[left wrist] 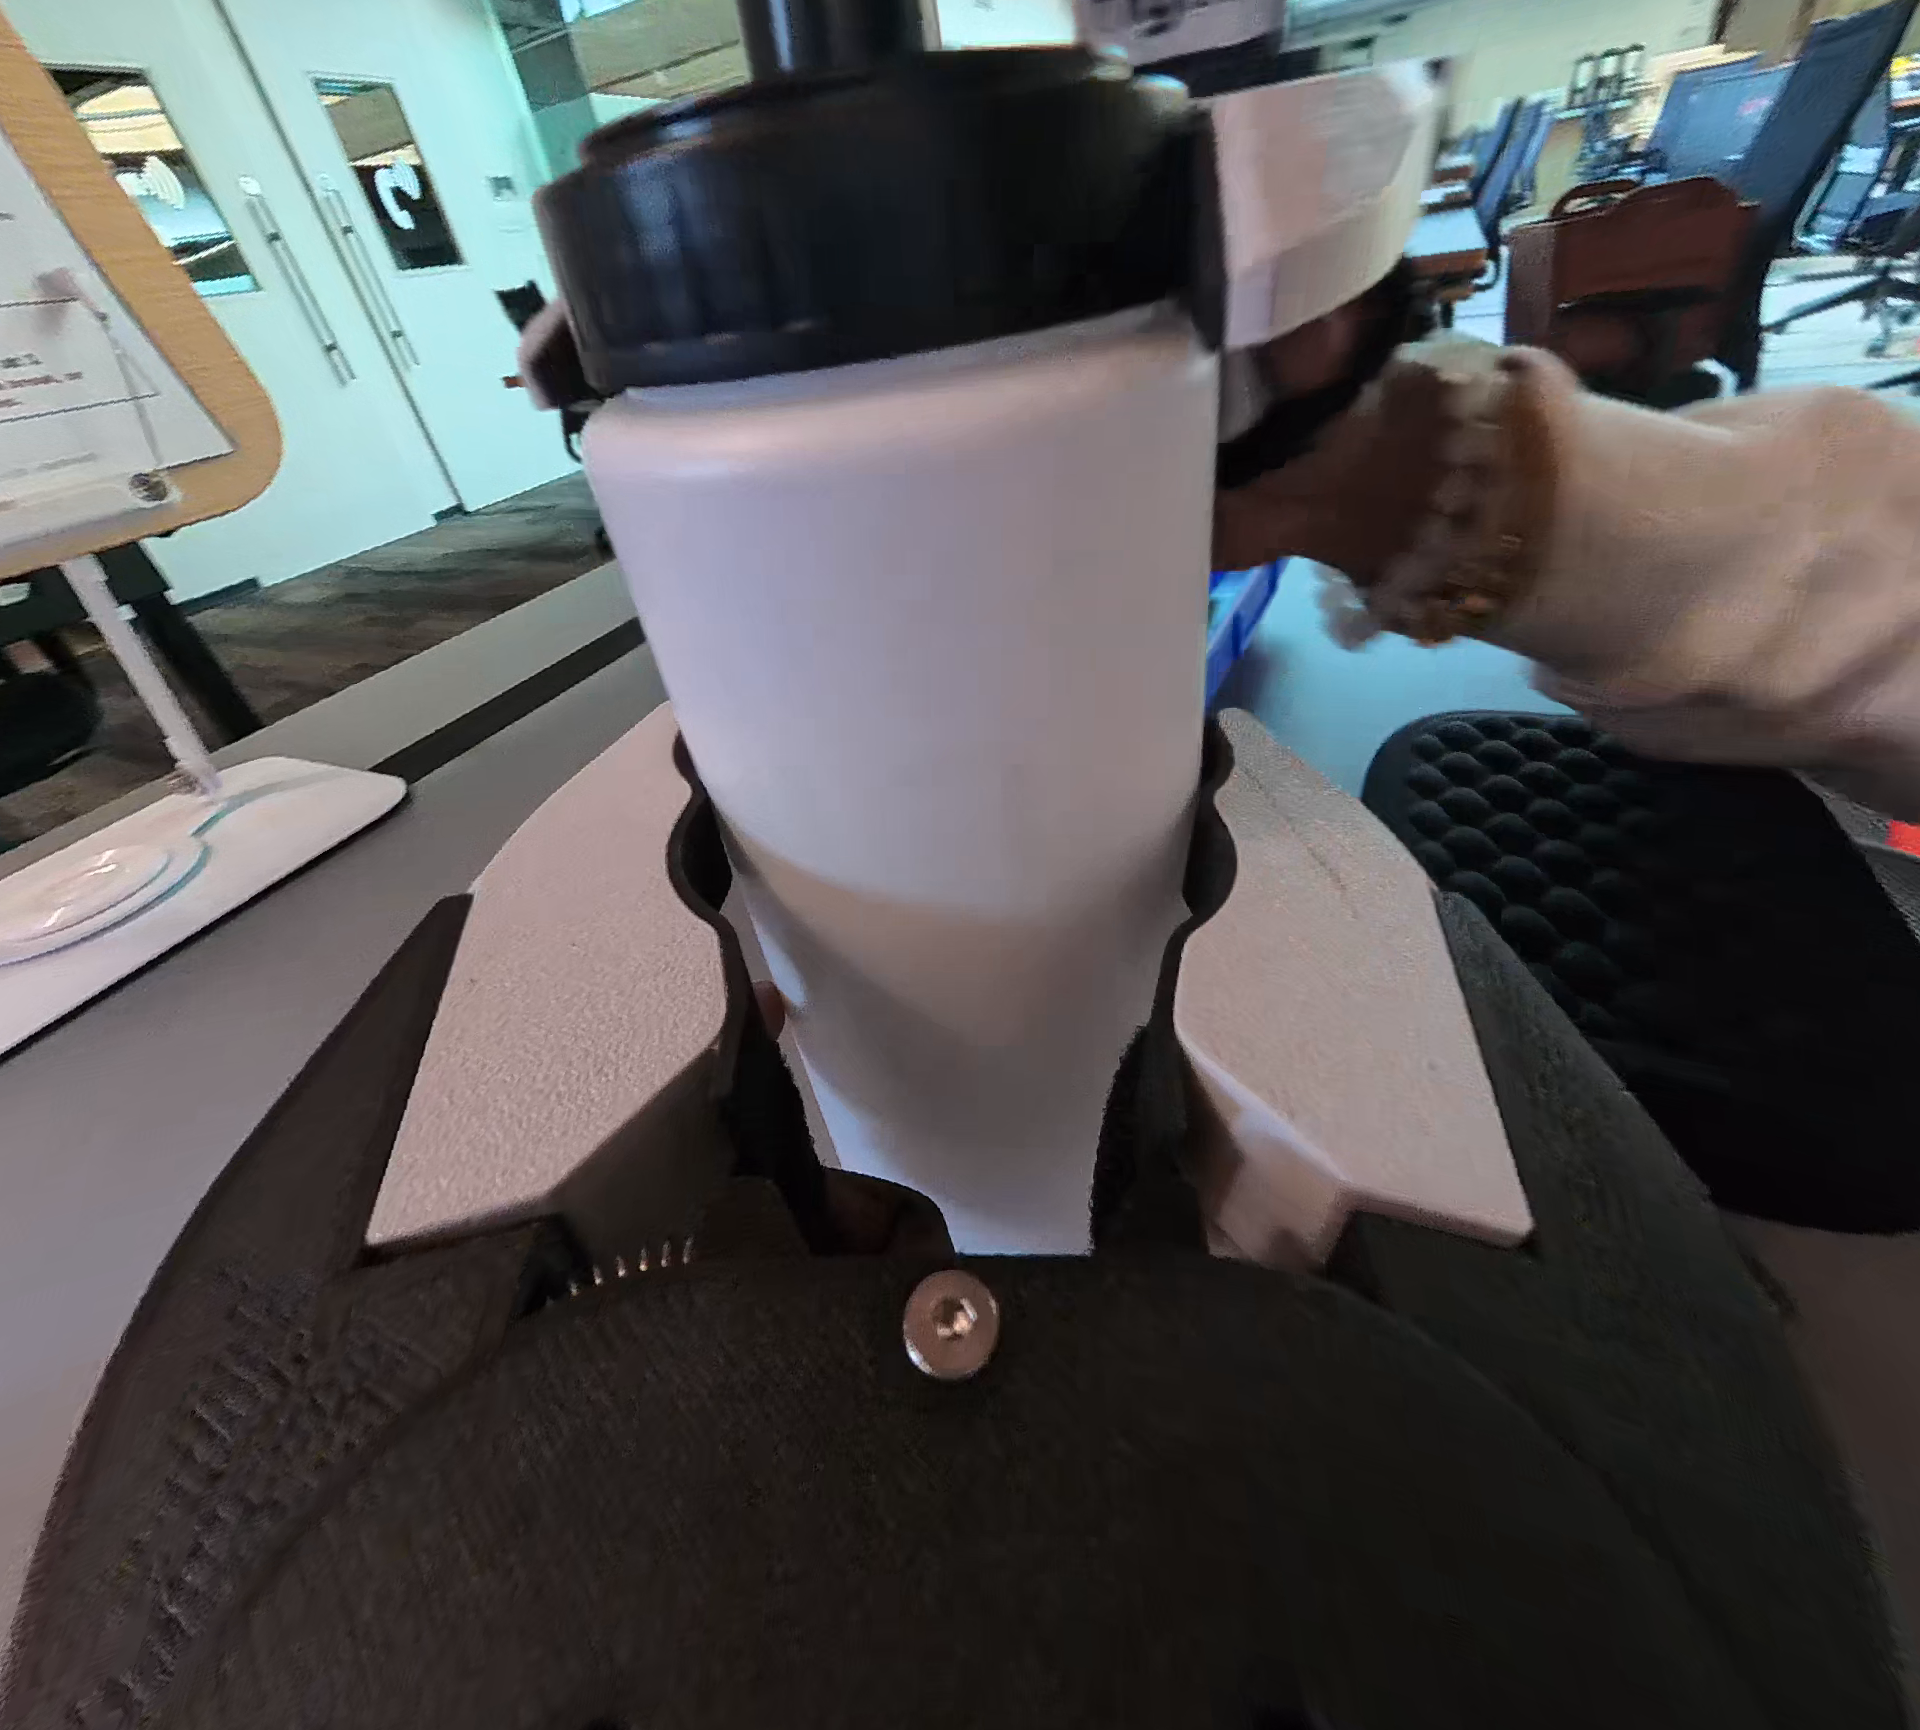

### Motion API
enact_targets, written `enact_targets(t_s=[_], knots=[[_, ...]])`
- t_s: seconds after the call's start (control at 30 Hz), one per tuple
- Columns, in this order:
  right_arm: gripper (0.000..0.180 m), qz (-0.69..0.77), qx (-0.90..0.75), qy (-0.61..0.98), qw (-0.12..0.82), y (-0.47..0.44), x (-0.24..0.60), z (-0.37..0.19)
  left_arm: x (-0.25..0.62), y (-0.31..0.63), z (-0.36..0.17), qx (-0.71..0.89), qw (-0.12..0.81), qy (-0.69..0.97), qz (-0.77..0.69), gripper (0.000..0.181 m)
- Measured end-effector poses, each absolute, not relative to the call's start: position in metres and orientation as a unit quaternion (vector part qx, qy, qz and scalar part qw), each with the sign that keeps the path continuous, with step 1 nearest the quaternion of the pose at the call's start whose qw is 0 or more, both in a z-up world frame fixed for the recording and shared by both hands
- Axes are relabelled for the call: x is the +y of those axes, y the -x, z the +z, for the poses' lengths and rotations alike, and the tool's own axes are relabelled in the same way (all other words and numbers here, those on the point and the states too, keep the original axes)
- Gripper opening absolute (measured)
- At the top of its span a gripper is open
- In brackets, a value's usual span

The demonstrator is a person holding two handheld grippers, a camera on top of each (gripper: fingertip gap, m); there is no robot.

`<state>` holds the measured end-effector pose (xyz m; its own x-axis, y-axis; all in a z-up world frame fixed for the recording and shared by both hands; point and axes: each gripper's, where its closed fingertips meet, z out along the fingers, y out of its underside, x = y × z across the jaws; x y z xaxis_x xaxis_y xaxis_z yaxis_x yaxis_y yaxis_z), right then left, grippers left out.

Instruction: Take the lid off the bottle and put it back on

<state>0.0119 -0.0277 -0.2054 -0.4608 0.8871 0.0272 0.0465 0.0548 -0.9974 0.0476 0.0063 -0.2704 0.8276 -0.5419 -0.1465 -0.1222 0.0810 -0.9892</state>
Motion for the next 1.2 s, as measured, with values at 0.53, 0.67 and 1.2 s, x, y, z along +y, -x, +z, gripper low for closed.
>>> enact_targets(t_s=[0.53,0.67,1.2], knots=[[0.121,0.563,-0.479,0.459,0.492,-0.019,-0.012,-0.185,0.007,-0.048,-0.27,0.225,0.701,0.663,-0.133,0.088],[0.105,0.449,-0.422,0.524,0.588,-0.021,-0.013,-0.185,0.008,-0.047,-0.27,0.221,0.703,0.665,-0.12,0.088],[0.077,0.658,-0.667,0.236,0.256,-0.027,-0.043,-0.197,-0.001,-0.058,-0.27,0.259,0.693,0.65,-0.171,0.088]])
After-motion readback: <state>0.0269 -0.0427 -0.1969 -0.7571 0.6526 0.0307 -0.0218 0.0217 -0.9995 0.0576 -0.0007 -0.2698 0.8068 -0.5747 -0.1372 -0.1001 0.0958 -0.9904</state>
